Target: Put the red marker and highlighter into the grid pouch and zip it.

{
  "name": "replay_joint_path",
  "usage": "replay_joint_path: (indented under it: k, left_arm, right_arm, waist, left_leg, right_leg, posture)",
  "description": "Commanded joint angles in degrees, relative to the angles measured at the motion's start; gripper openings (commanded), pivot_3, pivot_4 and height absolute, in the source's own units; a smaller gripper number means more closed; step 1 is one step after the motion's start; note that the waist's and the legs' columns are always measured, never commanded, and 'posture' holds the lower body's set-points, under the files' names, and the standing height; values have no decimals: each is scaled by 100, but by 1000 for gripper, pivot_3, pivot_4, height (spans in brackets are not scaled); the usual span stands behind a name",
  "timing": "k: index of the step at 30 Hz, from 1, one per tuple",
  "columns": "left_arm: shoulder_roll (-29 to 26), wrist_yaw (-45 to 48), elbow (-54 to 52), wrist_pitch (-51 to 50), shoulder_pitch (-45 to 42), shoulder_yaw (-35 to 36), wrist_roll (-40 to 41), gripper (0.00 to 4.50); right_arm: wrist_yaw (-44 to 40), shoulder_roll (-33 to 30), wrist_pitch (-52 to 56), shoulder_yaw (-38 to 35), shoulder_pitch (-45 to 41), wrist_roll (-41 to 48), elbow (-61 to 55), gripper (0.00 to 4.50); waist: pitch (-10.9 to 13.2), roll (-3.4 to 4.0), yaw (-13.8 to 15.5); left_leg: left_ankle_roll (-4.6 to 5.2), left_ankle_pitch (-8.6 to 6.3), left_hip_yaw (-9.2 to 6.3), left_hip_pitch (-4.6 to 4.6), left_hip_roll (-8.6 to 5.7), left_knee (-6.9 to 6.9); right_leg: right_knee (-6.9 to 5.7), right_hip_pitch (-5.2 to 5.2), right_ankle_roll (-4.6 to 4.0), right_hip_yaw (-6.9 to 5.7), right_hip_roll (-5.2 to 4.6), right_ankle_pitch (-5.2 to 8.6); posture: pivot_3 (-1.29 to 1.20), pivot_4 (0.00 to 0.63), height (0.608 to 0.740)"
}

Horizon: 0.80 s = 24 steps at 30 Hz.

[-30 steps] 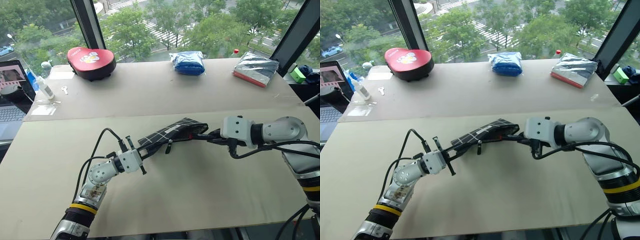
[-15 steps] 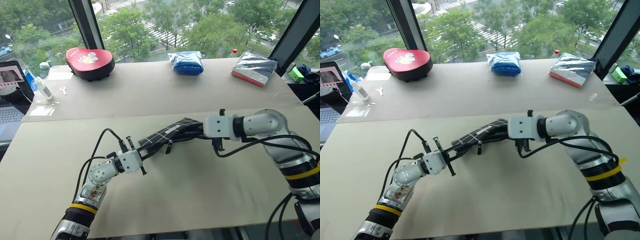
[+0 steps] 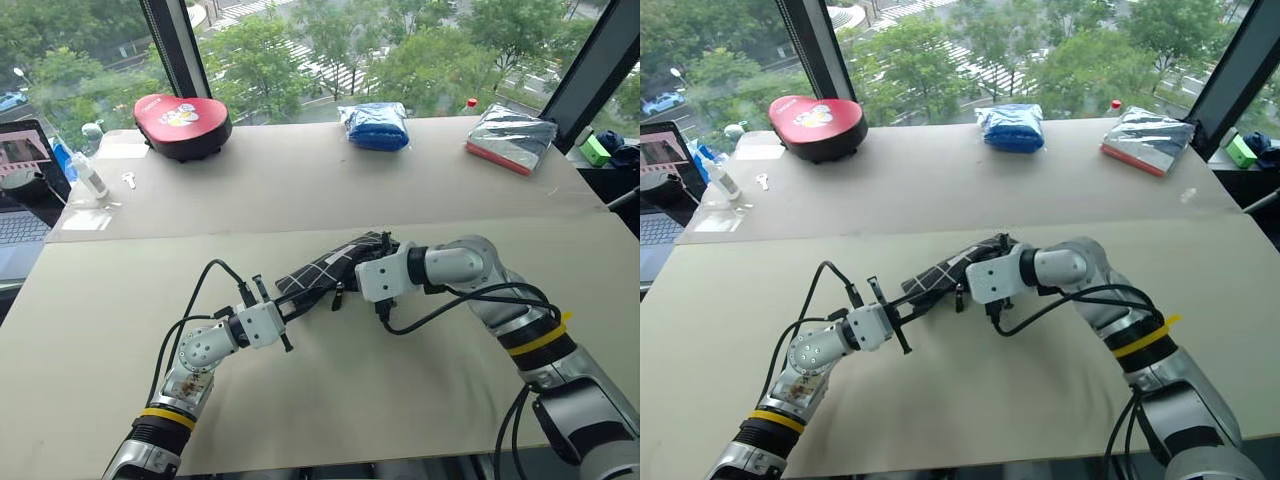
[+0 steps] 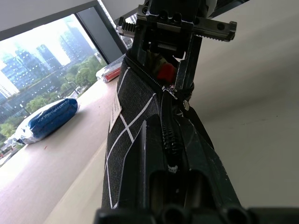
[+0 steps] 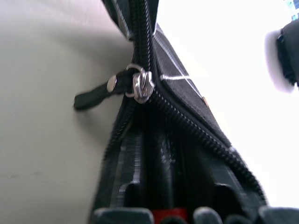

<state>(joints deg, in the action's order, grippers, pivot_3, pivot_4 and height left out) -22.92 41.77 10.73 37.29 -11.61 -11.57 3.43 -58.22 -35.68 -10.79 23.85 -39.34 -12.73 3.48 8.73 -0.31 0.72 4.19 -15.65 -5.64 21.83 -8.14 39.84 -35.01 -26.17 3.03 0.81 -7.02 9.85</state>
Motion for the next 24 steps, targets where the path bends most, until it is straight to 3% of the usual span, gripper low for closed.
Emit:
replay_joint_path:
  k: [1, 2, 5, 7, 9, 11, 13, 18, 24]
  left_arm:
    - [20, -56, -56, 127, -61, 37, 8, 0]
    - [22, -63, -59, 127, -56, 33, 2, 0]
    - [34, -83, -59, 121, -48, 22, -14, 0]
    - [42, -92, -33, 110, -57, 23, -15, 0]
    - [54, -110, -19, 85, -61, 25, -5, 0]
    - [62, -116, -13, 69, -63, 30, 6, 0]
    - [59, -108, -8, 64, -69, 36, 17, 0]
    - [62, -91, 38, 32, -103, 53, 55, 0]
    - [112, -85, 3, -13, -105, 12, 56, 0]
  right_arm:
    - [364, 12, 66, -397, -206, -34, 146, 3118]
    - [259, -53, 126, -477, -201, 117, 148, 3381]
    - [67, -267, 342, -1030, -191, 772, 192, 3381]
    - [-183, -337, 1114, -1539, -138, 1586, 34, 3381]
    - [-600, -546, 2688, -2093, 39, 2791, -401, 3381]
    - [-1402, -1160, 4244, -2639, 503, 4283, -1077, 3381]
    - [-1848, -1624, 4946, -3013, 998, 5077, -1480, 3381]
    - [-1517, -1878, 5325, -2724, 2104, 5000, -2109, 3381]
    - [187, -641, 5080, -1770, 2013, 3828, -1704, 3381]
  waist:
    - [0, 0, -5]
    - [0, 0, -7]
    - [0, 0, -3]
    - [0, 0, -3]
    - [0, 0, 0]
    - [0, 0, 51]
    - [0, 0, 82]
    - [-1, 0, 19]
    - [0, -2, -11]
  left_leg:
    - [0, 0, 0, 0, 0, 0]
    - [0, 0, 1, 0, 0, 0]
    - [-1, 0, 1, 0, 0, -2]
    - [-1, 0, 0, 2, 0, -2]
    - [0, 0, 0, 2, 0, -2]
    - [1, 0, -5, 4, 3, -2]
    - [5, -3, -22, 13, 5, -4]
    - [8, -12, -5, 6, 10, -5]
    - [-2, -6, 11, -2, 14, 3]
  right_leg:
    - [0, 0, 0, 0, 0, 0]
    - [0, -1, -1, 1, 0, -1]
    - [-1, -3, -2, 0, 2, -1]
    - [1, -2, -2, 1, 2, -2]
    - [2, 0, -3, 2, 2, -2]
    - [4, 0, -3, 3, 1, -3]
    - [10, -1, -4, -5, 0, -3]
    - [10, 1, -3, 0, -3, -3]
    - [-1, 3, -8, 0, -5, -10]
  posture:
    - [0, 150, 740]
    - [0, 150, 740]
    - [0, 150, 740]
    - [0, 150, 740]
    - [0, 150, 740]
    - [0, 150, 740]
    - [0, 150, 740]
    - [0, 150, 740]
    - [0, 150, 740]
